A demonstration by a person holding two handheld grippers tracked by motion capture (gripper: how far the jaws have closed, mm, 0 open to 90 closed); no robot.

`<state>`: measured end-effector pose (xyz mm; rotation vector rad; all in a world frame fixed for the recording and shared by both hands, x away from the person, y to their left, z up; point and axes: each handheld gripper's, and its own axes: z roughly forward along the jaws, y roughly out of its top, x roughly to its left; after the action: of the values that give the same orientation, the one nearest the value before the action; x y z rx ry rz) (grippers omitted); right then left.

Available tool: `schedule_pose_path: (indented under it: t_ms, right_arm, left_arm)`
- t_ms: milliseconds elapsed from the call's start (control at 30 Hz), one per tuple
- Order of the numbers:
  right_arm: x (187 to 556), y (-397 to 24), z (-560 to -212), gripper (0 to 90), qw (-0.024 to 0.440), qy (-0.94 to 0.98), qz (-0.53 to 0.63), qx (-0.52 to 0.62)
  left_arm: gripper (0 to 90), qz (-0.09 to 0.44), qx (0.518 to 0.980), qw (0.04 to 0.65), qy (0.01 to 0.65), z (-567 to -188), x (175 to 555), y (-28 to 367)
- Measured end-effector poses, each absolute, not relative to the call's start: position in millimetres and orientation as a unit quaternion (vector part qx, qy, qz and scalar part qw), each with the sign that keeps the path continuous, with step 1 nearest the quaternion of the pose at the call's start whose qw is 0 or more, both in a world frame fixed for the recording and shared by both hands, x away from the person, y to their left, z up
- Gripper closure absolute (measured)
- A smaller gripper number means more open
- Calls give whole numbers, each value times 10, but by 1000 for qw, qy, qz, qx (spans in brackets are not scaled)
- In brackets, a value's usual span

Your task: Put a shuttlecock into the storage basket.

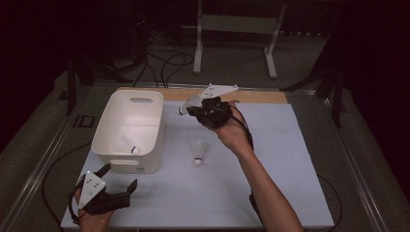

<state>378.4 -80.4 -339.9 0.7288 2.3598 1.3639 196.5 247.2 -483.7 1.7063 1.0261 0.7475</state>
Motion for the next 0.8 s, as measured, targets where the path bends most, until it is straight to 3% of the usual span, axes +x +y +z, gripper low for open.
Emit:
schedule_pose_path:
  t_ms: [800]
  right_arm:
    - [3795, -663, -3339, 895, 155, 827, 479, 250]
  left_arm:
    - [0, 308, 699, 486, 423, -4837, 1962, 2477]
